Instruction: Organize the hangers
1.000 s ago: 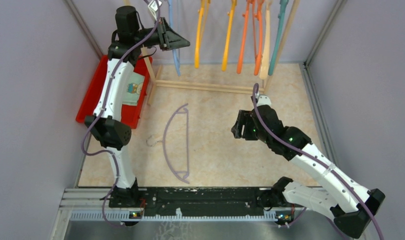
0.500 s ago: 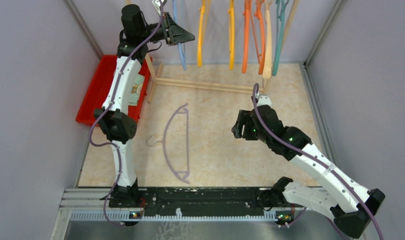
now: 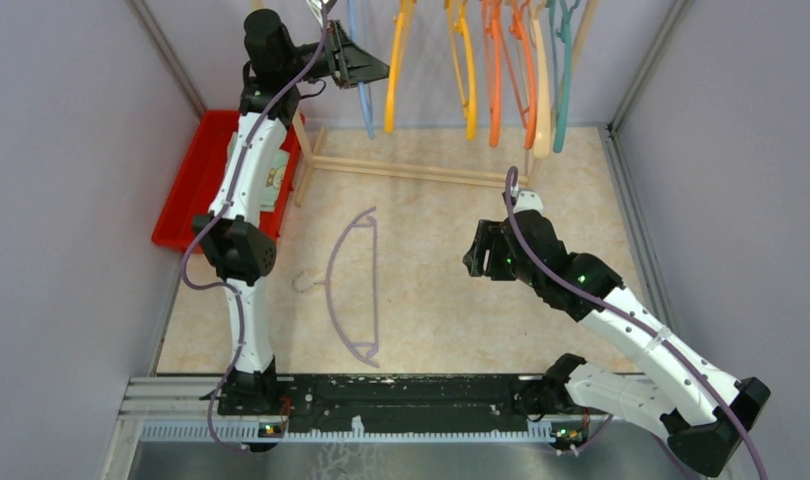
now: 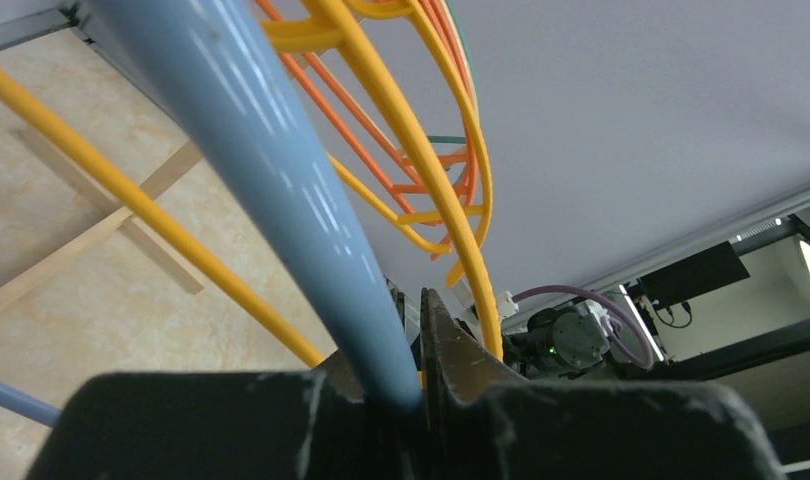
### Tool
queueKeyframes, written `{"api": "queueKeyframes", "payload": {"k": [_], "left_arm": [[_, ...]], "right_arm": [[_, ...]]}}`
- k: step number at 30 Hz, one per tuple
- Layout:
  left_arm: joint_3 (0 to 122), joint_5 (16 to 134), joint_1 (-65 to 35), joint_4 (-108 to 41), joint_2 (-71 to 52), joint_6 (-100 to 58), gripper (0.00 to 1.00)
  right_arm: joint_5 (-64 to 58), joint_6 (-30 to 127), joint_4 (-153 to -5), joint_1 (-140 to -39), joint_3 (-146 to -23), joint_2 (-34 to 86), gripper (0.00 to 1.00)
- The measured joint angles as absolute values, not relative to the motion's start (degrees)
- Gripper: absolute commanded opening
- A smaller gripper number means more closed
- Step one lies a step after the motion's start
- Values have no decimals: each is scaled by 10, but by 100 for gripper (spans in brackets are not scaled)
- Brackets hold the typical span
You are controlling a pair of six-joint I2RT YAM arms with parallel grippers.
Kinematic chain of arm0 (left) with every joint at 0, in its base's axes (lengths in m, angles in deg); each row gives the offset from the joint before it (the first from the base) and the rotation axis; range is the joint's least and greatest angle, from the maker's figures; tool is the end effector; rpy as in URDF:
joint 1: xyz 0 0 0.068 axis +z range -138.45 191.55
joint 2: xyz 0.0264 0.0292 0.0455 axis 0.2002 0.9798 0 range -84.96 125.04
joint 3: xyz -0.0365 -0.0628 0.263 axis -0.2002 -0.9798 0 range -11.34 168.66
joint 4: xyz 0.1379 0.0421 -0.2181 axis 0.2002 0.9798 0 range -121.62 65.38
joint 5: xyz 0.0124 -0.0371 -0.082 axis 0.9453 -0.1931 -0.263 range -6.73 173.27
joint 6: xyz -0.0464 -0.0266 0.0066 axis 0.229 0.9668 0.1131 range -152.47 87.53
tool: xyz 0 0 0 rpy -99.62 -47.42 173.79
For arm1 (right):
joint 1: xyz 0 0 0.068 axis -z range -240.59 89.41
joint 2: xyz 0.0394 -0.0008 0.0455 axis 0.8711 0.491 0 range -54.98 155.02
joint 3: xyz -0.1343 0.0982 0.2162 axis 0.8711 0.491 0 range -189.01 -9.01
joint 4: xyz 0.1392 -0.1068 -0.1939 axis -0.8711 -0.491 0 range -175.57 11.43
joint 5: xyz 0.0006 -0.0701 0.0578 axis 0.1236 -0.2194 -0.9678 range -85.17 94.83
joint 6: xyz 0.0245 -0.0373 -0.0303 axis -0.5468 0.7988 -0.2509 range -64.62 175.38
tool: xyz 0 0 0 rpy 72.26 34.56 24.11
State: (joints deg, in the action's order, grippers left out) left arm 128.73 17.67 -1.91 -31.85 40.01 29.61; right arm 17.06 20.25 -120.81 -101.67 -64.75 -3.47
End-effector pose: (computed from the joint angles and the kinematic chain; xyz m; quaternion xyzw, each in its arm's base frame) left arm 0.4571 -0.1427 0.4751 0.1826 0.6419 -0.6691 0.3270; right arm 0.1416 0.1135 0.3311 0.0003 0.8949 0.1936 0.4021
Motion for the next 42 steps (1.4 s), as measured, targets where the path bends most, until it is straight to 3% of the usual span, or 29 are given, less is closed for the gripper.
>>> {"api": "queueKeyframes", "payload": {"k": [10, 15, 21, 26, 35, 40, 42], "left_arm": [[1305, 162, -54, -391, 422, 410, 0], [1305, 164, -60, -396, 422, 425, 22], [1294, 169, -59, -403, 421, 438, 28], [1289, 176, -59, -414, 421, 457, 26], [1286, 178, -58, -431, 416, 457, 55], [1272, 176, -49, -428, 394, 431, 91], [1269, 173, -43, -433, 382, 423, 98]], "right_arm": [[176, 197, -1209, -1017, -648, -44, 61], [177, 194, -1210, -1017, -648, -50, 61], [180, 192, -1213, -1017, -648, -64, 61], [183, 191, -1215, -1017, -648, -73, 61], [183, 187, -1216, -1017, -643, -79, 61], [181, 187, -1214, -1017, -635, -80, 61], [178, 186, -1213, -1017, -630, -80, 61]]}}
